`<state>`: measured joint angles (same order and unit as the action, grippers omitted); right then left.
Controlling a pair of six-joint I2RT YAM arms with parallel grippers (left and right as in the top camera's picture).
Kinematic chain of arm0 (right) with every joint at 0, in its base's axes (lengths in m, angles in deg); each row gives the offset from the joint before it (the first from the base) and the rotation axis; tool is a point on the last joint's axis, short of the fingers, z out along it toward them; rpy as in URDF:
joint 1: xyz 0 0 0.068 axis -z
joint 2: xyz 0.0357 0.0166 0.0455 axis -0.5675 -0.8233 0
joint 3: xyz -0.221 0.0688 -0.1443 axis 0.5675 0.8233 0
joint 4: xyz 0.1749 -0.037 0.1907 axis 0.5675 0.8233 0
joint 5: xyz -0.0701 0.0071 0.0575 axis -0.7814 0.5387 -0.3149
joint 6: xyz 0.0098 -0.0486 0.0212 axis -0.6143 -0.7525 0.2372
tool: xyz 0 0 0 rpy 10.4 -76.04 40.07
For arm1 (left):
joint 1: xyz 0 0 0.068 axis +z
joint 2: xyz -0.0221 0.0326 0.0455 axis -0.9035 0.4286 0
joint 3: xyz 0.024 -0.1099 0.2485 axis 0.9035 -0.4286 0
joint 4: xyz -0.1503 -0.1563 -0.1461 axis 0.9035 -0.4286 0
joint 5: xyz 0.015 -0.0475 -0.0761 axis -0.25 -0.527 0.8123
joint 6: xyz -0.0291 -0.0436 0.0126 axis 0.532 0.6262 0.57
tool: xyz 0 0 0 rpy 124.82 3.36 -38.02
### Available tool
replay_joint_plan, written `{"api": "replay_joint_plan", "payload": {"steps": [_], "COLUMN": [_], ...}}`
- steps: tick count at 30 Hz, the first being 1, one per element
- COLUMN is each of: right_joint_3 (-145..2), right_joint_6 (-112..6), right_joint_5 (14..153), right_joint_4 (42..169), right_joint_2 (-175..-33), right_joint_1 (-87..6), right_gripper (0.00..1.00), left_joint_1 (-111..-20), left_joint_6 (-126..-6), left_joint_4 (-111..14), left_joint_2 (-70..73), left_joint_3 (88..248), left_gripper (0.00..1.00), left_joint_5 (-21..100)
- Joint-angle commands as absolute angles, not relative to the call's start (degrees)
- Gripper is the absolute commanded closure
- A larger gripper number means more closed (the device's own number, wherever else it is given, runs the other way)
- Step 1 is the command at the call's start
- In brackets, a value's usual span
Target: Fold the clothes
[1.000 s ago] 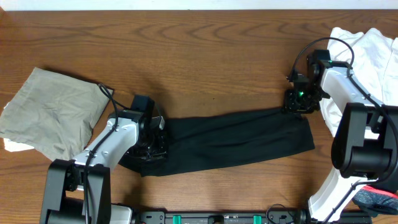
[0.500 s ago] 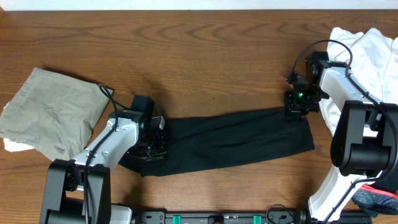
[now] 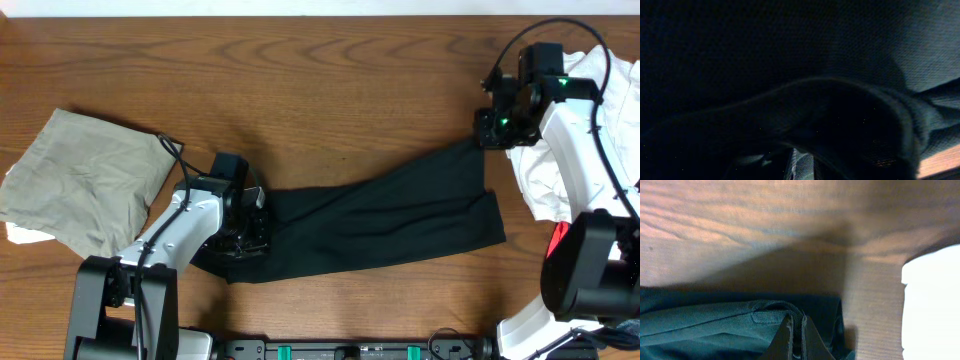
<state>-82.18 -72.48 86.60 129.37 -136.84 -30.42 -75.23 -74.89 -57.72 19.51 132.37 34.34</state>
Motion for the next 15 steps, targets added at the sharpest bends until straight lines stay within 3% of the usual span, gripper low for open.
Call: {"api": "replay_joint_plan", "payload": {"steps": [1, 10, 15], "right_joint_3": [-82.85, -83.12, -83.12], "right_joint_6": [-71.54, -70.69, -70.78], "right_joint_5": [86.05, 90.49, 92.45], "right_joint_4": [127.69, 119.64, 126.13], "right_joint_2": [-136.65, -136.65, -136.65], "right_joint_1": [-30.37, -30.5, -30.48], "right_gripper": [0.98, 0.96, 0.96], "left_joint_1": [-75.03, -75.06, -75.06], "left_joint_6": [-74.78, -74.78, -74.78], "left_joint_4": [-58.07, -58.28, -58.28], "left_joint_2": [19.94, 19.94, 19.94], "left_joint_3": [132.03, 132.03, 132.03], "left_gripper": [0.85, 0.85, 0.85], "left_joint_5": [33.62, 33.62, 33.62]}}
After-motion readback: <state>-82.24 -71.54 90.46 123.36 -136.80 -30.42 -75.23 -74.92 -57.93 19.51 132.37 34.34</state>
